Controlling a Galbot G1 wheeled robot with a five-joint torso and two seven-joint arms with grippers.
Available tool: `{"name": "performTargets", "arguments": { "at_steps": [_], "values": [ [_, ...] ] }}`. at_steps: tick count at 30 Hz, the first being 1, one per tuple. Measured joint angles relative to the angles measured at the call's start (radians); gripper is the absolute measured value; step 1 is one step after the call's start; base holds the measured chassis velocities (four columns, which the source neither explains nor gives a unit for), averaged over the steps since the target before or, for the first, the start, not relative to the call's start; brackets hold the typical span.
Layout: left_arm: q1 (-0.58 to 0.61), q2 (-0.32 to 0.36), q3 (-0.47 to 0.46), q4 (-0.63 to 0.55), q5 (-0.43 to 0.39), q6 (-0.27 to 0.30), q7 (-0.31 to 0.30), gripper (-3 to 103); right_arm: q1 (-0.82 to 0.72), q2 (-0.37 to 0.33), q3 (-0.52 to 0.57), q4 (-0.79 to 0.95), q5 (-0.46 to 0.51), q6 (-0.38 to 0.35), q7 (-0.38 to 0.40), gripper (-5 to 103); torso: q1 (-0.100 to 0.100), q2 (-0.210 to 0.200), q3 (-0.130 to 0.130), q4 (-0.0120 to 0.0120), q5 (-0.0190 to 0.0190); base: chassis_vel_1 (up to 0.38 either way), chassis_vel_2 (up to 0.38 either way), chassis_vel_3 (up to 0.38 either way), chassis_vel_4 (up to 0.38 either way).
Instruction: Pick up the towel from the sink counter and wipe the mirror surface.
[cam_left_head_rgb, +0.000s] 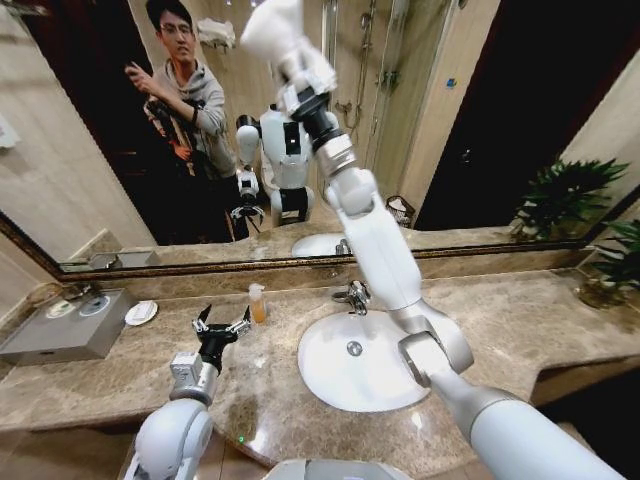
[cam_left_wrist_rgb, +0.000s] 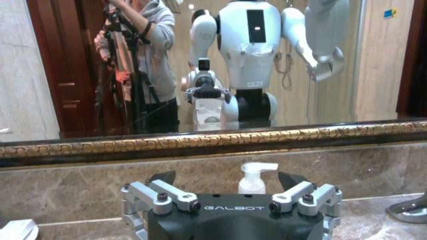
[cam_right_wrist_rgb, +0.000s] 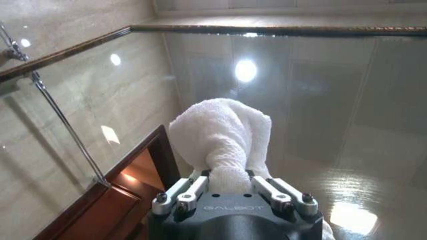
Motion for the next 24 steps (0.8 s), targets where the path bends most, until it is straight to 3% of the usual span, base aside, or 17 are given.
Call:
{"name": "performTargets", "arguments": {
  "at_steps": [5, 10, 16, 24],
  "values": [
    [0.000, 0.000, 0.000, 0.000, 0.000, 0.000, 0.000, 100, -0.024, 0.000, 0.062, 0.052, 0.017, 0.003, 0.002, 19, 0.001, -0.001, 0.001, 0.0009, -0.0010, 0.000, 0.000, 0.000, 0.000],
    [0.000, 0.000, 0.000, 0.000, 0.000, 0.000, 0.000, 100, -0.065, -0.001, 0.241, 0.135, 0.054, 0.004, 0.040, 19, 0.001, -0.001, 0.001, -0.0019, 0.0004, 0.004, 0.011, 0.001, -0.002],
    [0.000, 0.000, 0.000, 0.000, 0.000, 0.000, 0.000, 100, -0.081, -0.045, 0.409, 0.152, 0.106, 0.011, 0.046, 19, 0.001, -0.001, 0.000, -0.0017, 0.0011, 0.000, 0.000, 0.000, 0.000],
    [0.000, 0.000, 0.000, 0.000, 0.000, 0.000, 0.000, 100, -0.200, -0.088, 0.456, 0.262, 0.167, 0.021, 0.039, 19, 0.001, -0.001, 0.000, -0.0012, 0.0007, 0.000, 0.000, 0.000, 0.000]
  ]
}}
